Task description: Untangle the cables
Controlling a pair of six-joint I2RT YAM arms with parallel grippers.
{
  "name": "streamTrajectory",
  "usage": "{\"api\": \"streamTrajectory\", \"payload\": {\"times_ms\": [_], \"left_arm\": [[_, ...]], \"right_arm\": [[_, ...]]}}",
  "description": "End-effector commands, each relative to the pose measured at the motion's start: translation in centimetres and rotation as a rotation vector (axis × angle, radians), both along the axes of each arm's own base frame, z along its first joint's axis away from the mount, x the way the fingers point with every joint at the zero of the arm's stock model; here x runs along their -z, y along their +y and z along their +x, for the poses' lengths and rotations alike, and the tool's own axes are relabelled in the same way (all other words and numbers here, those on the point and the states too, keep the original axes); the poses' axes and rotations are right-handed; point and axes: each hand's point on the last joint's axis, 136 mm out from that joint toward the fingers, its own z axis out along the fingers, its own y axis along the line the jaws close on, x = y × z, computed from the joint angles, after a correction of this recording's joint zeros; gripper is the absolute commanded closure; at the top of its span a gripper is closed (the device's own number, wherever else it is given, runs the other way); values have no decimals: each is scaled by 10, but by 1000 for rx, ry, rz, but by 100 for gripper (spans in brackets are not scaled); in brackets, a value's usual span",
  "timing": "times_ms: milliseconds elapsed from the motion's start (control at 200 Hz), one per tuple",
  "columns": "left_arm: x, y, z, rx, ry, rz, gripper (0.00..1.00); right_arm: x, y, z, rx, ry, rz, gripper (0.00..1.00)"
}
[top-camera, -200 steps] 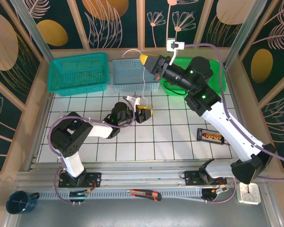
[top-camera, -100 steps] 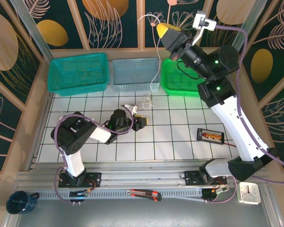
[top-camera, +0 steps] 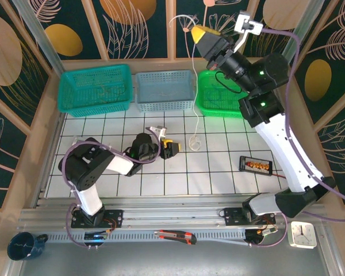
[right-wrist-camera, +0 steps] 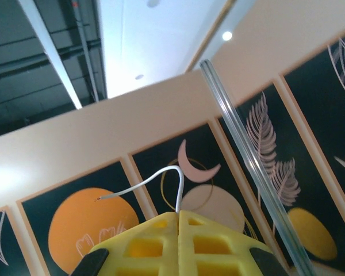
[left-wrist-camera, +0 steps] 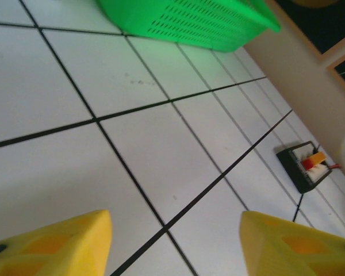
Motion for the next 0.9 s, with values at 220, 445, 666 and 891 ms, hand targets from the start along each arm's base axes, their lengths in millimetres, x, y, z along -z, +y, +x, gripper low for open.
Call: {"api": "streamTrajectory", "payload": {"times_ms": [220,445,666,891], "left_arm": [[-32,10,-11,-55,83,-122,29],[-33,12,-13,-103,227,-208,25],[-12,20,-12,-181,336,-204,24],[3,29,-3,-298,431,-216,23]], "right_arm": [[56,-5,7,12,106,11,100],[110,-2,23,79,189,-30,100],[180,-8,50,235,278,-146,100],[231,-25,56,355,343,-244,100]]}}
